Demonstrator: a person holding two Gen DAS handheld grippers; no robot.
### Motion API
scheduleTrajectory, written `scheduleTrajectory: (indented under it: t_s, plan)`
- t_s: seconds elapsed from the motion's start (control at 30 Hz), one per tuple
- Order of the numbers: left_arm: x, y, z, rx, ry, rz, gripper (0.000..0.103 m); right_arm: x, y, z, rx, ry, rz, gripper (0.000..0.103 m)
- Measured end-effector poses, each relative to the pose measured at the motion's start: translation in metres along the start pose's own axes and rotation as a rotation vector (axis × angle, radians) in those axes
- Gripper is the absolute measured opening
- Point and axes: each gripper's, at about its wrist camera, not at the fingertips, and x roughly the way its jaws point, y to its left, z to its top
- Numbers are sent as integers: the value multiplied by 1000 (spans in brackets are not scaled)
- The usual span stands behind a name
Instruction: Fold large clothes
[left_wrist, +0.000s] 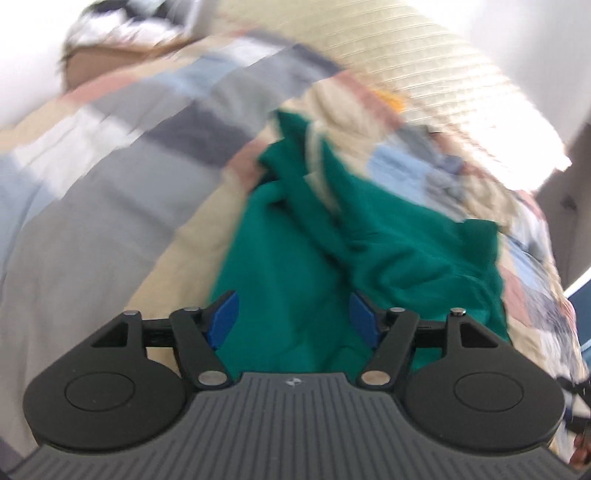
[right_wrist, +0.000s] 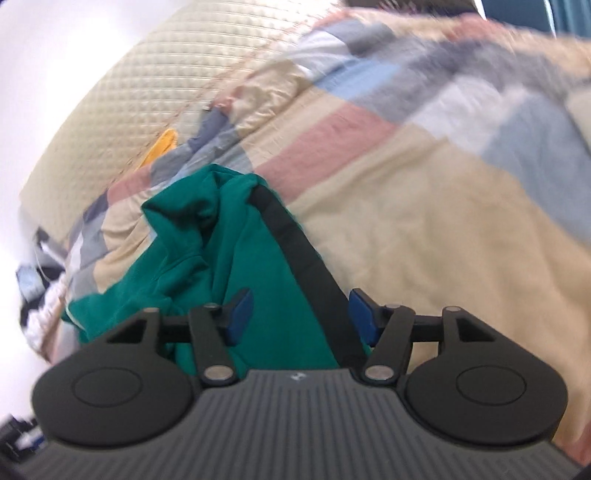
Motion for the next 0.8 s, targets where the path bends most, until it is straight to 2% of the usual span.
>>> scheduleTrajectory:
  t_s: [0.07, 0.13, 0.23, 0.3, 0.4, 0.47, 0.63, 0.73, 0.8]
  plan:
    - [6, 15, 1, -65, 44, 15, 74, 7, -7, -3, 36, 9, -45, 84]
    - [13, 28, 1, -119, 70, 21, 76, 15, -13, -5, 90, 42, -85, 82]
    - [24, 40, -3, -171, 116, 32, 78, 28, -29, -7, 182, 103, -90, 82]
    - [36, 43, -6, -180, 167, 7, 78, 35, -36, -10, 229, 124, -95, 82]
    - [49, 44, -10, -197, 235, -55, 78, 38, -34, -12, 228, 132, -87, 84]
    - [54, 43, -11, -199, 251, -77, 78, 38, -33, -13, 233, 147, -58, 84]
    - [53, 30, -16, -151, 251, -141, 78, 46, -33, -19, 289, 230, 122, 84]
    - [57, 17, -21, -85, 287, -115, 78, 45, -26, -21, 274, 244, 204, 84]
    - [63, 10, -24, -40, 315, -80, 78, 46, -21, -21, 238, 257, 203, 84]
